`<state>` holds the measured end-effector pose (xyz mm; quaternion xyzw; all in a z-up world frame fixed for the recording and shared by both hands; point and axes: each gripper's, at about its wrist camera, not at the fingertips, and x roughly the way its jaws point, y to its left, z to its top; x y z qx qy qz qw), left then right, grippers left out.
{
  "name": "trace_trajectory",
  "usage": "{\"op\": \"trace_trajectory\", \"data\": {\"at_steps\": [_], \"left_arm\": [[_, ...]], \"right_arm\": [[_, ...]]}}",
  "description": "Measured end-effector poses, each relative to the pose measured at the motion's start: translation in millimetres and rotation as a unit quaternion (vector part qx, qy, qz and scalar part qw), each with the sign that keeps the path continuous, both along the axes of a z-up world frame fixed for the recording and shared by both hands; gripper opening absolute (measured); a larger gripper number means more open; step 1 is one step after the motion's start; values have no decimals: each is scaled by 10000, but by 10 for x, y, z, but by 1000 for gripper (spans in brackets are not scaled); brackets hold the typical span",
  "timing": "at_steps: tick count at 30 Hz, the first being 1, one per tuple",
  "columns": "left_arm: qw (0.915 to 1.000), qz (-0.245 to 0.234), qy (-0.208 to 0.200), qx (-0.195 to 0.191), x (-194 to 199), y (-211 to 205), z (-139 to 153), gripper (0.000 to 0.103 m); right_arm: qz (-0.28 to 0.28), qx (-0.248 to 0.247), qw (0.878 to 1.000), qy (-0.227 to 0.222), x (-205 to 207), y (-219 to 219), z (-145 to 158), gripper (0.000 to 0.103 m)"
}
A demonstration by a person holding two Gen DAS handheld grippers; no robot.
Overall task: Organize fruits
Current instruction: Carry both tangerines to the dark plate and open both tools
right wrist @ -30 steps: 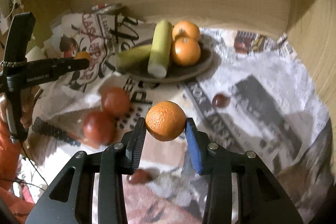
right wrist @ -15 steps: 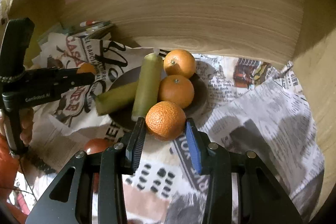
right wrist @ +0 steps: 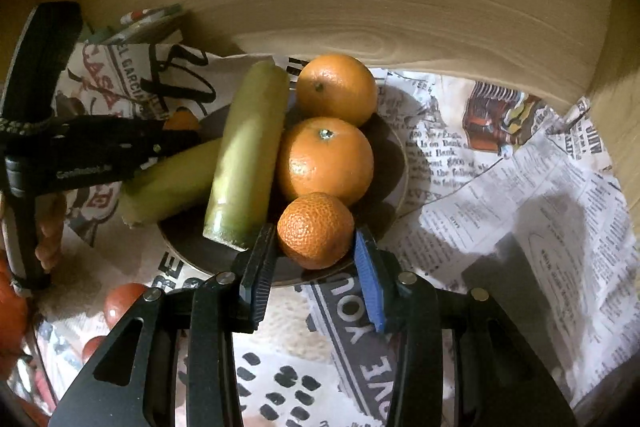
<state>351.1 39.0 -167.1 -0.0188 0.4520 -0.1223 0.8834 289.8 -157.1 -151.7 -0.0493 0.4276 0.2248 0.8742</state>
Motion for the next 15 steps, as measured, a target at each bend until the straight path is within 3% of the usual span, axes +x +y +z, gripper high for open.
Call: {"op": "trace_trajectory", "data": {"at_steps": [3, 4, 6, 9, 15], "left_arm": [[9999, -39, 68, -87, 16, 19, 9, 38], [9999, -18, 63, -121, 17, 29, 19, 48], [9999, 96, -69, -78, 5, 56, 57, 59], [9997, 92, -185, -149, -57, 80, 139, 61], [9987, 70, -508, -17, -338, 32, 356, 62]], "right_arm": [[-34, -20, 10000, -4, 8, -11, -8, 44], [-35, -11, 10000, -7, 9, -17, -4, 45], [-26, 49, 10000, -28, 7, -36, 19, 49], [-21, 103, 9998, -162, -39, -41, 102, 55], [-16, 192, 9989, -426, -170, -62, 295, 55]]}}
